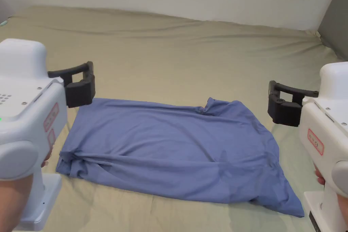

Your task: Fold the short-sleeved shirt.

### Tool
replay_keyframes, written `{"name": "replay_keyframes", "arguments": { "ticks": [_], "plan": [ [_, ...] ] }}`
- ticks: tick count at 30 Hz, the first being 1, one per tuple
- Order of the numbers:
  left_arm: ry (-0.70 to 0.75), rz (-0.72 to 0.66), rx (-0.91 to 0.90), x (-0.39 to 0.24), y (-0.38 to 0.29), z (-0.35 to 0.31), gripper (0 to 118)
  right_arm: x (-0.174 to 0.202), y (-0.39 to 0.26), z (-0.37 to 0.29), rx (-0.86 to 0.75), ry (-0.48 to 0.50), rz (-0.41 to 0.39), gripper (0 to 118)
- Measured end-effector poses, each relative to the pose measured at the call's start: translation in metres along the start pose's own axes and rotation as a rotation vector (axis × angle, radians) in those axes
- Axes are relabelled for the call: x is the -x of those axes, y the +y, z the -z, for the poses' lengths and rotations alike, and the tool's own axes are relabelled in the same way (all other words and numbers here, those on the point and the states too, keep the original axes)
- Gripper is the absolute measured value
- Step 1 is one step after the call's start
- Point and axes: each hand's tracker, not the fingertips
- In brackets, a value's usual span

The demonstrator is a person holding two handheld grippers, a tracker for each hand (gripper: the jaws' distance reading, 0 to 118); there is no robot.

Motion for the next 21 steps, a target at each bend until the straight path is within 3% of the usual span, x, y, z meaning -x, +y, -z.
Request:
{"name": "replay_keyframes", "arguments": {
  "ticks": [2,3,4,5,6,7,16,21],
  "plan": [
    [0.007,0.006,-0.004,-0.007,0.001,-0.008,54,0.012,0.004,-0.012,-0.024,0.032,-0.006,91],
    [0.004,0.011,-0.005,-0.011,0.001,-0.012,35,0.018,0.004,-0.016,-0.035,0.04,-0.013,75],
    [-0.001,0.017,-0.006,-0.013,0.001,-0.014,18,0.023,0.004,-0.019,-0.04,0.039,-0.023,38],
    [-0.006,0.032,-0.003,-0.017,0.0,-0.016,13,0.029,0.005,-0.02,-0.046,0.033,-0.034,8],
    [-0.009,0.044,0.001,-0.021,-0.001,-0.017,9,0.034,0.004,-0.021,-0.053,0.033,-0.042,2],
    [-0.006,0.055,0.004,-0.023,-0.003,-0.017,0,0.035,0.004,-0.024,-0.058,0.031,-0.057,2],
    [-0.003,0.081,0.044,-0.024,-0.005,-0.013,0,0.038,0.006,-0.025,-0.053,0.048,-0.065,2],
    [-0.048,0.024,0.223,-0.011,-0.034,0.016,0,0.032,-0.005,-0.019,-0.021,0.041,-0.07,2]
  ]
}}
